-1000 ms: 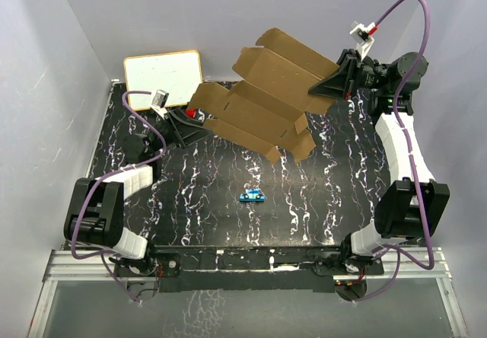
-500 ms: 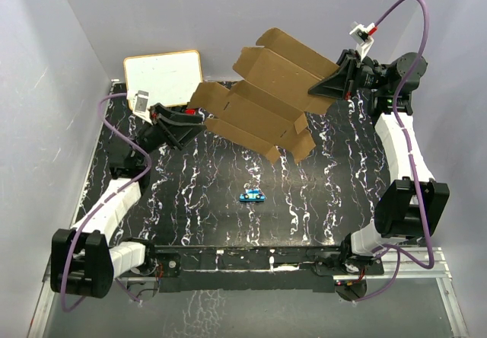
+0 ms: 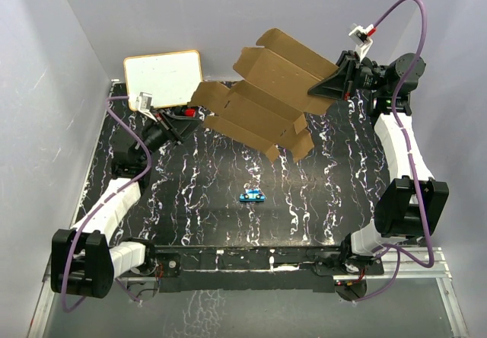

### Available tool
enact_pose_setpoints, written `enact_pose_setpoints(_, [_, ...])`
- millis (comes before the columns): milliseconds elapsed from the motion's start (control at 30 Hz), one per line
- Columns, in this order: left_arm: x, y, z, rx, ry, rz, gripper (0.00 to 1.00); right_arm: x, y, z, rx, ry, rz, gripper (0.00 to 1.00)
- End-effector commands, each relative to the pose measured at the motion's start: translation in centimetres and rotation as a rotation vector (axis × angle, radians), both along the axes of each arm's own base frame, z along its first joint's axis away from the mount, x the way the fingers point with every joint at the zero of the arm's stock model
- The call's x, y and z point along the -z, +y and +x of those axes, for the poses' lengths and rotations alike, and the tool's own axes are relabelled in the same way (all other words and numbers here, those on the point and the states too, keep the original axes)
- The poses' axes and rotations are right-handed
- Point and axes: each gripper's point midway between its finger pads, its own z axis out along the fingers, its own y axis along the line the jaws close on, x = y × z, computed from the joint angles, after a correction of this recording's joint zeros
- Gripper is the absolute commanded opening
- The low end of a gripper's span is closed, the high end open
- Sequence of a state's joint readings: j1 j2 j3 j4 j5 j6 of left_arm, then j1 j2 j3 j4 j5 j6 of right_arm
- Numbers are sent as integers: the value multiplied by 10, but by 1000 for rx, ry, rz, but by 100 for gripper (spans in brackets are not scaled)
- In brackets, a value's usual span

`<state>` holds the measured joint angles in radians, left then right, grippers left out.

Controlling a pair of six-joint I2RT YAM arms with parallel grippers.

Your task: Fold the paper box

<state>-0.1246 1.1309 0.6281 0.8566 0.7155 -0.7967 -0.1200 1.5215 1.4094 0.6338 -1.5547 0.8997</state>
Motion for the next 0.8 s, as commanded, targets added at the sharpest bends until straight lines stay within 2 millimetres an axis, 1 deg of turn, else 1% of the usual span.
enact_pose_setpoints(0, [-26, 14, 3, -72, -51, -45, 20, -9, -1, 0, 22, -86, 1, 8])
enact_pose_setpoints(100, [-31, 16, 6, -70, -48, -83, 20, -9, -1, 0, 22, -85, 1, 8])
enact_pose_setpoints(233, [-33, 12, 9, -27, -37, -109, 19, -8, -1, -1, 24, -83, 2, 8])
enact_pose_setpoints(367, [-25, 4, 10, 34, -9, -114, 20, -7, -1, 0, 22, -81, 2, 8])
enact_pose_setpoints(467, [-17, 0, 8, 79, 14, -123, 23, -7, -1, 0, 23, -80, 2, 8])
enact_pose_setpoints(567, [-16, -4, 2, 120, 12, -139, 27, -7, -1, 1, 23, -77, 3, 8])
enact_pose_setpoints(667, [-20, -7, -7, 157, -18, -147, 35, -7, -1, 1, 23, -77, 3, 8])
enact_pose_setpoints(767, [-19, -11, -13, 202, -19, -150, 42, -7, -1, 2, 24, -76, 4, 8])
